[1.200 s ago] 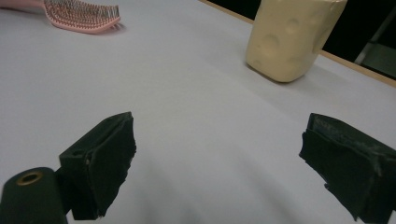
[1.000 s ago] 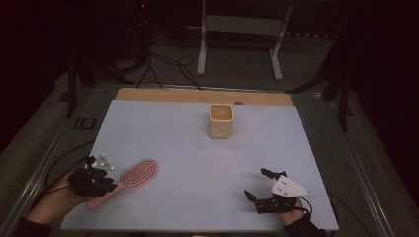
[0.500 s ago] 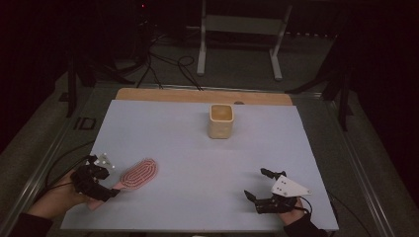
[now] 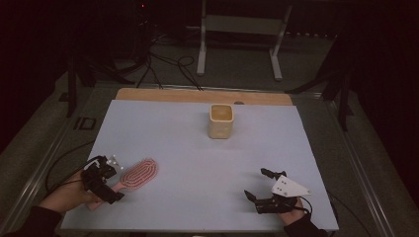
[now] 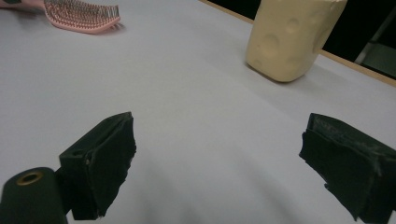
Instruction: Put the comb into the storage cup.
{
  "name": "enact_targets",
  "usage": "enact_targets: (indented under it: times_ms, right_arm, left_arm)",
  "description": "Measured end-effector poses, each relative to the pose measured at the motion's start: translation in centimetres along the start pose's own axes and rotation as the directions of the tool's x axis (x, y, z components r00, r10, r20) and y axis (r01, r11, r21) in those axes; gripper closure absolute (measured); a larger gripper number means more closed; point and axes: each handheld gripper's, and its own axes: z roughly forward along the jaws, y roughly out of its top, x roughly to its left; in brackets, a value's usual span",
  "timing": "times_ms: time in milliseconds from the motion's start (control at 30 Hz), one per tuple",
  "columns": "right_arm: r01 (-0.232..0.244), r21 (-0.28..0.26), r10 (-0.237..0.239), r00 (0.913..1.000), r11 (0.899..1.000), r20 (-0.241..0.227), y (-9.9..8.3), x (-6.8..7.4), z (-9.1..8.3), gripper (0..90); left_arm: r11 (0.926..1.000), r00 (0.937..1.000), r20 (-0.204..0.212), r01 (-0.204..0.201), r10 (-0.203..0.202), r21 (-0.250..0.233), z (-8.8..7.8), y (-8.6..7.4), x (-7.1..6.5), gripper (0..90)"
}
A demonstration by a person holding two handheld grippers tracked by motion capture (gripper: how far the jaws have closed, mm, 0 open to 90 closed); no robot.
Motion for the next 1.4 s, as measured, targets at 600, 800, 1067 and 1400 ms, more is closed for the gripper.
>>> enact_targets:
  times_ms: [600, 800, 1067, 1400]
  right_arm:
    - [-0.001, 0.001, 0.001, 1.0, 1.0, -0.001, 0.0, 0.0, 0.0, 9.4]
    - [-0.002, 0.0, 0.002, 1.0, 1.0, -0.003, 0.0, 0.0, 0.0, 9.4]
    - [-0.002, 0.0, 0.002, 1.0, 1.0, -0.003, 0.0, 0.0, 0.0, 9.4]
    - [-0.003, 0.001, 0.003, 1.0, 1.0, -0.003, 0.0, 0.0, 0.0, 9.4]
  left_arm:
    - [0.9983, 1.0, -0.006, 0.005, -0.005, 0.058, 0.9, 0.7, 0.2, 50.8]
    - [0.998, 0.9999, 0.001, 0.012, -0.012, 0.062, 1.1, 0.9, 0.3, 56.1]
    - [0.9965, 0.9996, 0.028, -0.003, 0.001, 0.084, 1.4, 1.2, 0.2, 65.7]
    - [0.9952, 0.9988, 0.049, 0.005, -0.009, 0.098, 1.5, 1.4, 0.5, 69.1]
